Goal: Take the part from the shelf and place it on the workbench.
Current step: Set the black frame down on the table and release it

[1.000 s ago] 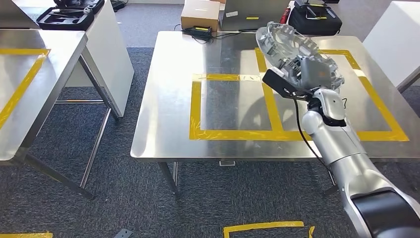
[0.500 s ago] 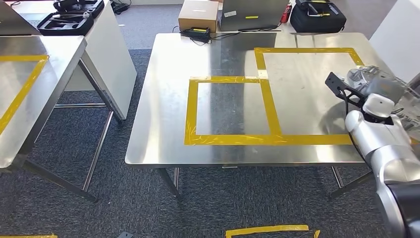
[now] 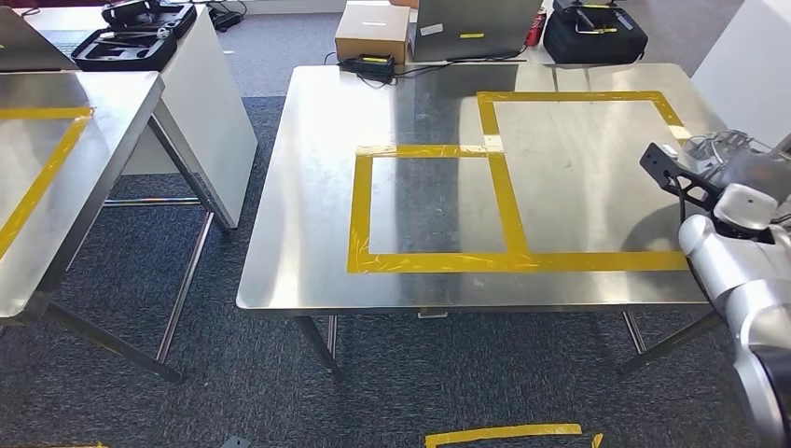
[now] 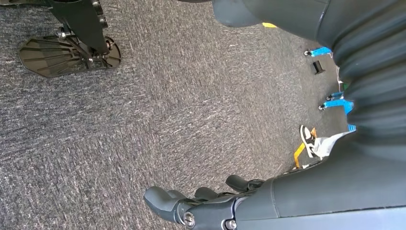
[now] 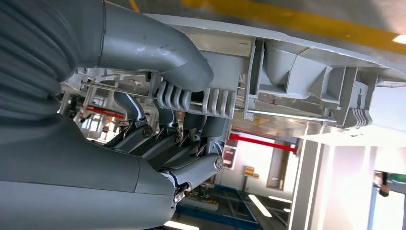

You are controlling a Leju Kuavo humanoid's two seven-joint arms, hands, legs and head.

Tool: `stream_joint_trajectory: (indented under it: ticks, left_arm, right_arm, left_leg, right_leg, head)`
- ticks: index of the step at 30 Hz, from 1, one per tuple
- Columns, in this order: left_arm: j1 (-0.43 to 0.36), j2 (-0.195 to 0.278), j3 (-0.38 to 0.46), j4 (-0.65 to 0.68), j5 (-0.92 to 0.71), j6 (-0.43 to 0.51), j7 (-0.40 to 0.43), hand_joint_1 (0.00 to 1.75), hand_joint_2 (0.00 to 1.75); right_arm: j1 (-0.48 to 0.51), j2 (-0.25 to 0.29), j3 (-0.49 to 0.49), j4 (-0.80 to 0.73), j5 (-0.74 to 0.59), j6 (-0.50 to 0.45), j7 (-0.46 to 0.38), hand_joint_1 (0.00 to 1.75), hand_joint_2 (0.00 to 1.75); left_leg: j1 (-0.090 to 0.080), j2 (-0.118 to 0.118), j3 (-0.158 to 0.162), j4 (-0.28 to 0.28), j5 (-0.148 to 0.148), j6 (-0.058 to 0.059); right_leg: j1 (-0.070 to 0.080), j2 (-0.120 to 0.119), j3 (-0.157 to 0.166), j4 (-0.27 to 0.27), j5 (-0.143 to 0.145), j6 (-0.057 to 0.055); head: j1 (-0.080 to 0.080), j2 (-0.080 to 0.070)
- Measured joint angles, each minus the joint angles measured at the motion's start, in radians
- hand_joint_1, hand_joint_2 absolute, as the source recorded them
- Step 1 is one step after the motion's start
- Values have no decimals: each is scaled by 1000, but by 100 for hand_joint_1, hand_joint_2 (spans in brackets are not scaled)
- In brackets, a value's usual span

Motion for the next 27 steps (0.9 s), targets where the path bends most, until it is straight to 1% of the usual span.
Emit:
stream_joint_trajectory:
  ticks: [4,9,14,21,24,27]
  left_arm:
    - [-4,-1,0,0,-5,0,0,0,175]
    - [-10,-2,1,0,-6,0,0,0,175]
    - [-11,-3,3,0,-6,1,0,0,175]
    - [-13,-3,19,0,-7,3,-6,0,175]
    - [-13,-3,23,0,-9,3,-6,0,175]
    - [-13,-3,25,0,-14,3,-6,0,175]
  right_arm:
    - [-1,22,-22,0,-5,-4,-68,175,175]
    - [-8,71,-30,-2,5,-18,-160,175,175]
    - [-18,114,-30,-6,23,-23,-206,175,175]
    - [-39,185,-30,-18,55,-28,-264,175,175]
    - [-41,206,-29,-24,57,-42,-278,175,175]
    - [-41,216,-29,-29,57,-51,-283,175,175]
  left_leg:
    - [0,0,0,0,0,0]
    - [-1,0,1,0,0,0]
    - [-1,-5,0,0,1,0]
    - [-1,-4,1,0,1,-1]
    - [-1,-5,1,0,1,-1]
    - [-1,-6,1,0,1,-1]
  right_leg:
    - [0,0,1,0,0,0]
    - [-1,0,1,0,0,0]
    - [0,-4,3,0,-1,1]
    - [0,-2,3,0,-1,1]
    - [0,-3,3,0,-1,1]
    - [0,-4,3,0,-1,1]
  head:
    - [0,0]
    - [0,0]
    - [0,0]
    - [0,0]
    - [0,0]
    - [0,0]
